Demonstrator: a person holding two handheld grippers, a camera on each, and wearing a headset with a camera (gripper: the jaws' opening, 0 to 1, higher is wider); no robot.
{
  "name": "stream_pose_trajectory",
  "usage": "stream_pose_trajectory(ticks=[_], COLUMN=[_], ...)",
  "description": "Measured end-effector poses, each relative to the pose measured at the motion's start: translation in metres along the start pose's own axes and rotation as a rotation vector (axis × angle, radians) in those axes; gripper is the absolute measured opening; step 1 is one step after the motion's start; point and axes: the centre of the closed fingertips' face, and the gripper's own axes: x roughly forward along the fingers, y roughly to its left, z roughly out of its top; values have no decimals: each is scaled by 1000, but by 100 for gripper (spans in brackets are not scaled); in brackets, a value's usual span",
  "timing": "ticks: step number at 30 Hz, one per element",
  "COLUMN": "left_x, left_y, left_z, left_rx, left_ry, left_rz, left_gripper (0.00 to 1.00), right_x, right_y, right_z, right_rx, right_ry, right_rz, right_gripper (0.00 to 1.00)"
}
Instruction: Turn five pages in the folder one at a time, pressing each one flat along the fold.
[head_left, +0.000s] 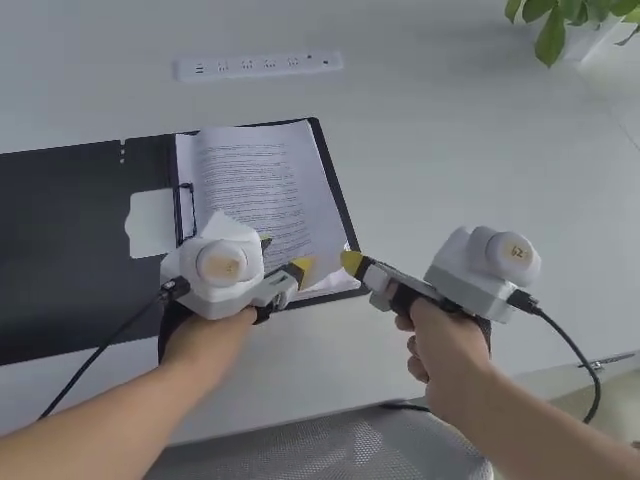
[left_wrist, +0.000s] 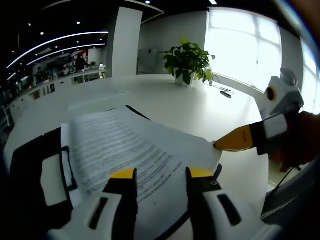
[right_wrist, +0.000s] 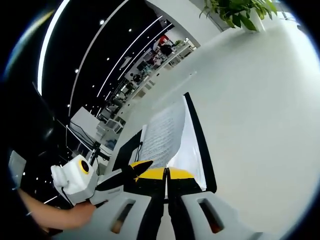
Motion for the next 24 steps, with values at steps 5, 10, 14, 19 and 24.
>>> stream_pose_trajectory(ticks=[5,10,14,19,24], left_x=[-5,-17,-33,-52,-69], left_y=[4,9,19,37,48], left_z=[3,16,29,36,36], left_rx=[-2,-16,-29,-36,-40], left_ry=[-11,-52,-89,-111,-124], left_rz=[9,13,23,54,74], left_gripper=[38,38,38,38,38], right_x=[-3,-5,-6,-6,-4], right_y=[8,23,38,55,72], right_z=[3,7,13,18,20], right_rx=[-65,-82,-110,-136,-153], right_ry=[-9,-18,-28,-40,-45], right_rz=[6,42,71,103,136], right_gripper=[0,0,0,0,0])
